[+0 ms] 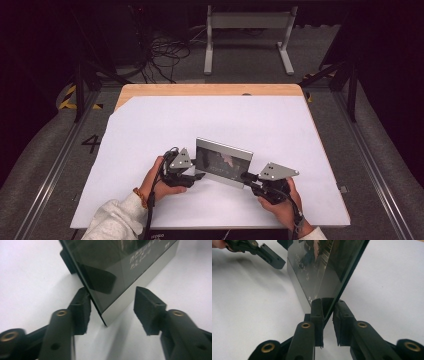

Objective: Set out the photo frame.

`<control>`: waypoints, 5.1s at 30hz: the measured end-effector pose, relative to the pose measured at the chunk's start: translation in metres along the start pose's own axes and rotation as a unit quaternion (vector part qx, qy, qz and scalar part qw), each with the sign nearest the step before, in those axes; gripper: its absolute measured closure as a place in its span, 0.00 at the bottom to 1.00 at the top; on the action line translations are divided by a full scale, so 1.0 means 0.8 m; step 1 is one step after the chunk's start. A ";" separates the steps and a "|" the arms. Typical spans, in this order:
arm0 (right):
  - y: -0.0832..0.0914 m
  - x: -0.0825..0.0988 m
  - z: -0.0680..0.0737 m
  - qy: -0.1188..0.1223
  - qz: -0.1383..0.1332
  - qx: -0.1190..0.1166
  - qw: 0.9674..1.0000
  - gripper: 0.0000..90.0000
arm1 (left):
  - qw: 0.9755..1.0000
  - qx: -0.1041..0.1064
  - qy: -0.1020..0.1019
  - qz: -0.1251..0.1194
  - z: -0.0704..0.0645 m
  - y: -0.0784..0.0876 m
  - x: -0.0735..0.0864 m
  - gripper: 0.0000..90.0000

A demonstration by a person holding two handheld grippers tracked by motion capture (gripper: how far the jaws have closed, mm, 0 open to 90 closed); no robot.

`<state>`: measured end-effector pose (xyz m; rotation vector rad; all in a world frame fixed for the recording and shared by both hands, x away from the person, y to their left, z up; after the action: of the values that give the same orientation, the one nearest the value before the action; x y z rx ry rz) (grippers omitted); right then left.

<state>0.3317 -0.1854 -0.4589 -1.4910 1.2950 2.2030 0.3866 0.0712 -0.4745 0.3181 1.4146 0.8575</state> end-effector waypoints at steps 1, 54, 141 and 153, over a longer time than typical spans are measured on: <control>-0.001 0.000 0.001 0.003 0.002 0.002 1.000 0.87 | 1.000 0.000 -0.002 0.006 0.000 -0.002 0.001 0.58; -0.040 -0.008 -0.028 0.010 0.013 0.051 0.999 0.72 | 0.997 -0.061 -0.018 0.050 -0.009 -0.020 0.005 0.72; 0.055 0.047 -0.058 0.051 0.011 0.079 0.996 0.27 | 0.993 -0.099 0.061 -0.030 -0.020 0.113 0.107 0.14; 0.052 0.045 -0.055 0.054 0.012 0.081 0.995 0.26 | 0.993 -0.099 0.059 -0.023 -0.021 0.111 0.108 0.13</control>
<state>0.3198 -0.2542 -0.4709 -1.5572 1.4926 2.0022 0.3349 0.1851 -0.4815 0.0849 1.4269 0.9843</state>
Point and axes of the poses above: each handheld gripper's, and its own axes: y roughly backward along the jaws, x roughly out of its underside, z roughly to its left, the point moved 4 cm from there along -y, roughly forward along the jaws, and after that the axes turned 10 degrees about -y, right-handed, at the moved point
